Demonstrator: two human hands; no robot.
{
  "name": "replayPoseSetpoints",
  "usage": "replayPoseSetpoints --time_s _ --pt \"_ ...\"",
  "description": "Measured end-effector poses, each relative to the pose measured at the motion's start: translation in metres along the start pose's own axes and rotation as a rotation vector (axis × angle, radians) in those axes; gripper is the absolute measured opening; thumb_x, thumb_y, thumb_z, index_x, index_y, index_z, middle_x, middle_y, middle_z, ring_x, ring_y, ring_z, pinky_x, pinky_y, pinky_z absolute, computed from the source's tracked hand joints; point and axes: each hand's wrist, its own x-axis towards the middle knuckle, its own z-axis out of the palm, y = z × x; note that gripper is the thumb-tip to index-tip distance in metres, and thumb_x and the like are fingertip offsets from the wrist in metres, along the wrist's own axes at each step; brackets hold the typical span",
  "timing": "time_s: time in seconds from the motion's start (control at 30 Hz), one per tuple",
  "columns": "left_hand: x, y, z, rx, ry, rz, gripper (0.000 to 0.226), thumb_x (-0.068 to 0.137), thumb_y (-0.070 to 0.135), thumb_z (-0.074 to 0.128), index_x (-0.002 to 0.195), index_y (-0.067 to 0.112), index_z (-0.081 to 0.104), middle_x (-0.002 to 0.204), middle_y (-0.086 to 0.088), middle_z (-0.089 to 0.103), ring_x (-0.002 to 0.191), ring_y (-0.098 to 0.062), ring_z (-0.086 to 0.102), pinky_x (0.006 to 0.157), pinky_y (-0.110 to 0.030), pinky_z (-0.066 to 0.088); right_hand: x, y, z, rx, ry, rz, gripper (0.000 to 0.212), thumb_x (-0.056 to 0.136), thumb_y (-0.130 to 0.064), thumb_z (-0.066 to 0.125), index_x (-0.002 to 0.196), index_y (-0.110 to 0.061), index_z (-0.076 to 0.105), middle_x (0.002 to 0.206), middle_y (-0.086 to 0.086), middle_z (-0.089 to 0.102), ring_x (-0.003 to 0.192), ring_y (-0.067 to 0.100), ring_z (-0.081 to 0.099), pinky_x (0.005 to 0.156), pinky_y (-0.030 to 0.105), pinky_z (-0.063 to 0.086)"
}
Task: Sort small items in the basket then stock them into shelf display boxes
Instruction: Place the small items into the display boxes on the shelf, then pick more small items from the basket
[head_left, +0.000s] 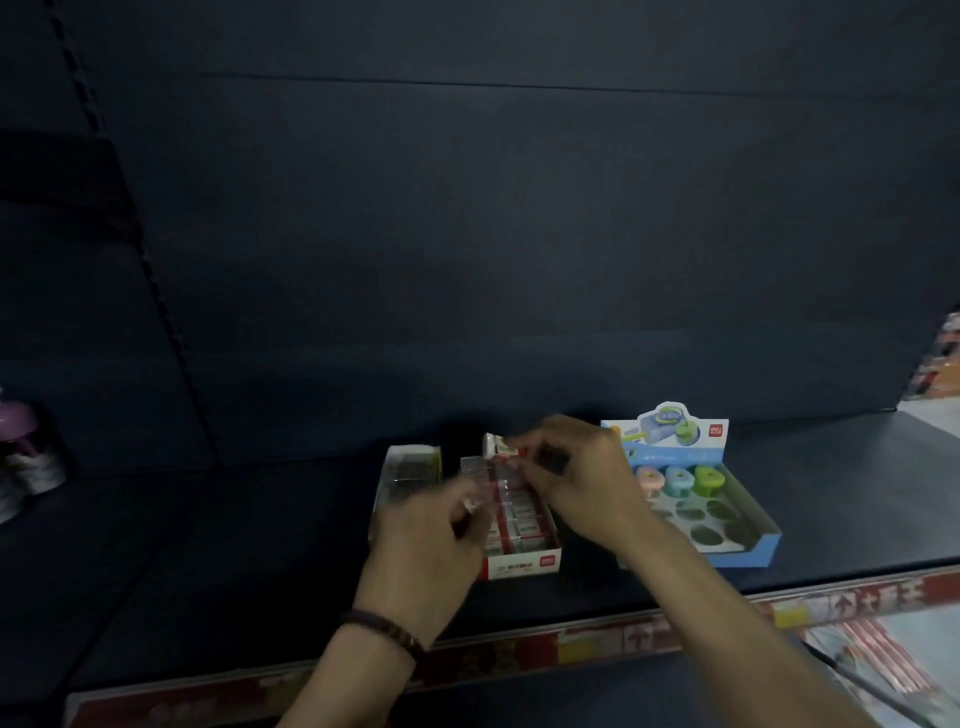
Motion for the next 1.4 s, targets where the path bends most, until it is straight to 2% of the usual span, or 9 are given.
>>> replayPoseSetpoints --time_s 0.07,0.23,0.43,0.77,0.9,1.03,1.17,1.27,1.4 --pt "-0.008 -0.007 0.008 0.185 -0.05 0.046 0.013 0.103 0.044 0.06 0.112 0.042 0.069 0.102 0.021 0.062 0.088 0.008 0.059 0.073 -0.006 0.047 0.001 0.013 0.007 -0.072 -0.09 -0.013 0.016 0.086 -0.014 0.087 0.101 -0.019 0.082 0.089 -0.024 0.063 0.08 -0.006 0.061 0.077 0.008 0.042" --pt "-0.017 -0.016 0.021 0.217 -0.093 0.07 0.023 0.106 0.041 0.054 0.12 0.037 0.072 0.119 0.019 0.052 0.104 -0.001 0.057 0.09 -0.021 0.051 0.004 0.025 0.034 -0.198 -0.321 -0.09 0.012 0.092 -0.018 0.079 0.104 -0.019 0.082 0.106 -0.005 0.077 0.096 0.011 0.071 0.091 0.024 0.054" --pt "-0.017 -0.017 0.022 0.295 -0.092 0.066 0.027 0.11 0.035 0.043 0.115 0.031 0.069 0.109 0.016 0.046 0.097 -0.006 0.055 0.075 -0.026 0.046 0.01 0.023 0.049 -0.359 -0.497 -0.045 0.018 0.084 -0.011 0.065 0.09 -0.021 0.078 0.105 0.003 0.075 0.099 0.03 0.071 0.082 0.04 0.058" --pt "-0.018 -0.019 0.027 0.295 -0.042 0.096 0.027 0.108 0.037 0.046 0.113 0.032 0.072 0.106 0.016 0.045 0.09 -0.005 0.053 0.072 -0.024 0.041 0.018 0.007 0.031 -0.361 -0.561 0.081 0.039 0.092 -0.007 0.063 0.113 -0.033 0.082 0.121 -0.01 0.078 0.113 0.016 0.071 0.097 0.032 0.057" --pt "-0.029 -0.02 0.036 0.192 0.078 0.133 0.018 0.103 0.033 0.055 0.117 0.04 0.063 0.127 0.02 0.046 0.096 -0.007 0.062 0.075 -0.027 0.057 -0.004 0.002 -0.008 -0.236 -0.279 0.221 0.037 0.091 -0.006 0.065 0.111 -0.033 0.083 0.109 -0.014 0.081 0.102 0.009 0.074 0.095 0.025 0.055" --pt "-0.048 -0.004 0.063 0.05 0.06 0.317 0.02 0.094 0.03 0.067 0.11 0.04 0.06 0.117 0.013 0.054 0.08 -0.015 0.064 0.056 -0.035 0.059 -0.068 -0.004 -0.048 -0.114 -0.026 0.331 0.032 0.089 -0.004 0.066 0.103 -0.027 0.084 0.092 -0.017 0.08 0.088 -0.002 0.07 0.081 0.009 0.048" --pt "-0.075 0.024 0.122 0.006 -0.167 0.536 0.0 0.102 0.04 0.056 0.102 0.039 0.056 0.104 0.013 0.054 0.068 -0.014 0.059 0.05 -0.035 0.053 -0.16 -0.002 -0.092 -0.166 0.107 0.493 0.023 0.092 -0.008 0.071 0.099 -0.027 0.083 0.095 -0.023 0.077 0.086 -0.006 0.07 0.077 0.009 0.05" --pt "-0.107 0.04 0.187 0.062 -0.41 0.643 0.015 0.098 0.048 0.046 0.099 0.035 0.054 0.101 0.01 0.053 0.068 -0.019 0.062 0.048 -0.038 0.052 -0.262 -0.008 -0.116 -0.254 0.153 0.776 0.023 0.093 -0.008 0.076 0.104 -0.028 0.082 0.098 -0.022 0.078 0.092 -0.004 0.07 0.079 0.007 0.048" --pt "-0.172 0.063 0.254 0.109 -0.775 0.842 0.017 0.102 0.044 0.048 0.115 0.036 0.055 0.119 0.014 0.053 0.093 -0.02 0.065 0.069 -0.036 0.051 -0.405 -0.037 -0.134 -0.301 0.227 1.173 0.021 0.094 -0.011 0.075 0.103 -0.027 0.084 0.091 -0.021 0.078 0.083 -0.005 0.07 0.077 0.009 0.048"
